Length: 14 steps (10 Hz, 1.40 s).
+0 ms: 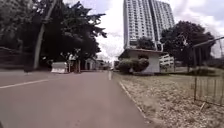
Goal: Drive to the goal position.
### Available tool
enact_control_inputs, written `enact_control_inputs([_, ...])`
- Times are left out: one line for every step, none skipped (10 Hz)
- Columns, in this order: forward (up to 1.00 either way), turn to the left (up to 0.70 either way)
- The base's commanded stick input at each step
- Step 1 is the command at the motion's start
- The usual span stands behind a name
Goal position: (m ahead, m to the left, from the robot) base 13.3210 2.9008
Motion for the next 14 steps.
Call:
enact_control_inputs([0.7,0.0])
enact_control_inputs([0.7,0.0])
enact_control_inputs([0.7,0.0])
enact_control_inputs([0.7,0.0])
enact_control_inputs([0.7,0.0])
enact_control_inputs([0.7,0.0])
enact_control_inputs([0.7,0.0])
enact_control_inputs([0.7,0.0])
enact_control_inputs([0.7,0.02])
enact_control_inputs([0.7,0.08])
enact_control_inputs([0.7,0.14])
enact_control_inputs([0.7,0.12])
enact_control_inputs([0.7,0.11])
enact_control_inputs([0.7,0.09])
